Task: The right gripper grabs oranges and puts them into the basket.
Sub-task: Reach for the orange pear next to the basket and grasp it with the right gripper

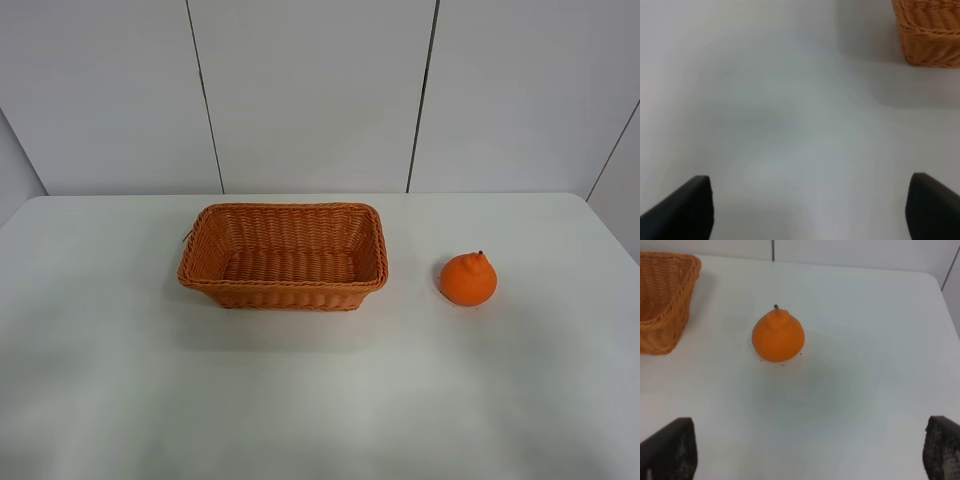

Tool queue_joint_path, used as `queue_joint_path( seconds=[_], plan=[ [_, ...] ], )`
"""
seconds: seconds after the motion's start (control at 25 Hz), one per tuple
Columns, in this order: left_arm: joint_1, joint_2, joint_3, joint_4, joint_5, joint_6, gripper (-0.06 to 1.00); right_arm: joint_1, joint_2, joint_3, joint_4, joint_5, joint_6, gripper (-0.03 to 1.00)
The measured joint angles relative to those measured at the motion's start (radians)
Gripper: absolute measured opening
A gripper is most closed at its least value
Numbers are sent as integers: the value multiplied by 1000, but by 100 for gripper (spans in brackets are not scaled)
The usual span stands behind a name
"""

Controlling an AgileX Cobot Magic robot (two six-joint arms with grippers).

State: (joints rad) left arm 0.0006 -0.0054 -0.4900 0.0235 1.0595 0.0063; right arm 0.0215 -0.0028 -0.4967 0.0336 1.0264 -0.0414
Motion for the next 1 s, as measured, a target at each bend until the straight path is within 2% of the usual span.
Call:
queue_joint_path(
  seconds=[0.36, 0.48, 0.68, 1.0],
  plan=[
    [0, 0, 0, 0, 0, 0, 88, 0, 0, 0, -1, 0, 0, 69],
    [0, 0, 0, 0, 0, 0, 88, 0, 67, -32, -2, -6, 0, 69],
    [0, 0, 0, 0, 0, 0, 88, 0, 380, -182, -3, -34, -4, 69],
    [0, 0, 0, 0, 0, 0, 88, 0, 1035, -445, -3, -20, -5, 69]
  ],
)
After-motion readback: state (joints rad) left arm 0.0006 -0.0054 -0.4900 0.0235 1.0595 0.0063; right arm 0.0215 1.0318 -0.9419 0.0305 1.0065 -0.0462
